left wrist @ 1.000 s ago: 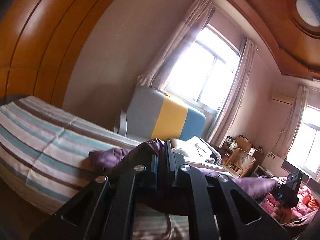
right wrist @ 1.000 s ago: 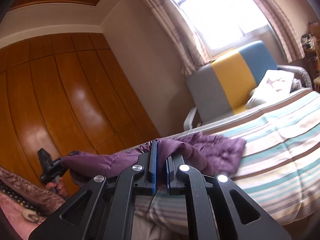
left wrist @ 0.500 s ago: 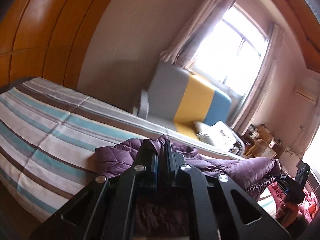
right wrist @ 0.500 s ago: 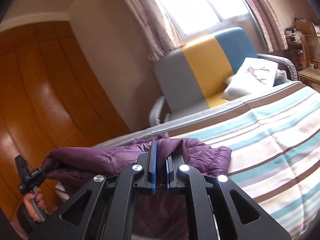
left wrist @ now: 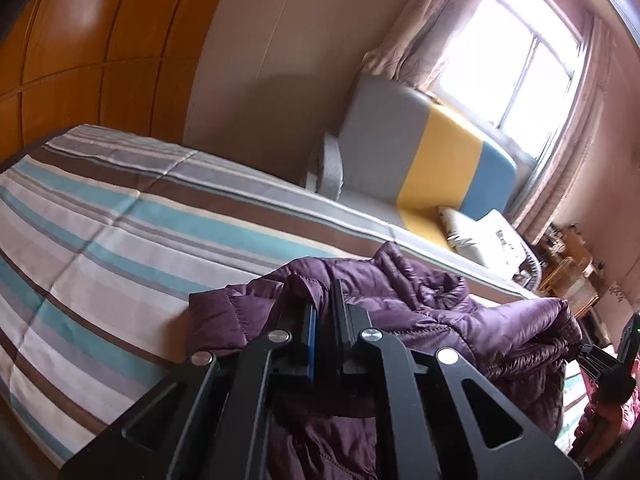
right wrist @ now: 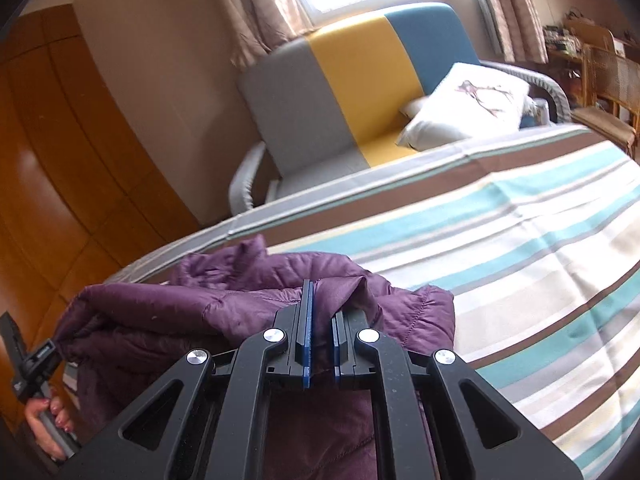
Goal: Fold large clothes
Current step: 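Lift the hem with both grippers and fold it over toward the collar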
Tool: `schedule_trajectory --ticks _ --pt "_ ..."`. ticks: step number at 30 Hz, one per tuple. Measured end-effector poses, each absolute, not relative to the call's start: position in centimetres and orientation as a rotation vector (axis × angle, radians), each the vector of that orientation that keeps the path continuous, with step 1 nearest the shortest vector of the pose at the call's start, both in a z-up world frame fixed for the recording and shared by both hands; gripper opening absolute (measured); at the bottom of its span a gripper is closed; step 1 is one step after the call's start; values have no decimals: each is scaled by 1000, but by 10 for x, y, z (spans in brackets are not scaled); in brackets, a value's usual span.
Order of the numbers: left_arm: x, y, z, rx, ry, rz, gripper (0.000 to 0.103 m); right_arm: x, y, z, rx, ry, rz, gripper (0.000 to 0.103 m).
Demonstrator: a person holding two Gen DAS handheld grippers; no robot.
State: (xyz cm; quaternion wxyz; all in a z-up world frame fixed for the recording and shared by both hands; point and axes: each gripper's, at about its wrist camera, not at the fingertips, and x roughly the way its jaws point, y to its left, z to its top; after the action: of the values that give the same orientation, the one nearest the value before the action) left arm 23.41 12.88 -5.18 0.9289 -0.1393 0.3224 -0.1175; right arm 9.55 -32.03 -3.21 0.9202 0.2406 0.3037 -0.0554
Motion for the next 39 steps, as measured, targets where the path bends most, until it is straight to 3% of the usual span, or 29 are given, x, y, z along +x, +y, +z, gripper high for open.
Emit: schedule_trajectory --ticks 5,8,10,14,15,16,20,21,24,32,39 --pt "255 122 -72 -287 720 -202 9 111 -320 -52 542 657 -147 7" --pt "259 118 -79 -284 726 -215 18 122 -313 -58 494 683 -168 7" --pt "262 115 -83 -274 728 -218 46 128 -308 -63 460 693 -174 10" --pt "264 119 -88 -298 719 -221 75 136 -307 -72 471 706 -172 15" --pt "265 120 -87 -289 715 -185 94 137 -309 -75 488 703 -167 15" --pt "265 123 -86 -289 701 -148 96 137 -312 -78 509 700 -157 15" --pt "270 136 -84 -337 694 -130 96 132 -325 -77 611 655 -111 20" --pt "270 138 -83 -334 685 -117 97 129 -329 -75 645 629 -95 28" --pt "272 149 -78 -350 667 -56 99 116 -338 -63 693 540 -118 73" --pt "254 156 -54 -366 582 19 99 113 -310 -31 538 583 -67 73" --pt "249 61 -40 -139 676 -274 97 154 -245 -34 341 785 -8 65"
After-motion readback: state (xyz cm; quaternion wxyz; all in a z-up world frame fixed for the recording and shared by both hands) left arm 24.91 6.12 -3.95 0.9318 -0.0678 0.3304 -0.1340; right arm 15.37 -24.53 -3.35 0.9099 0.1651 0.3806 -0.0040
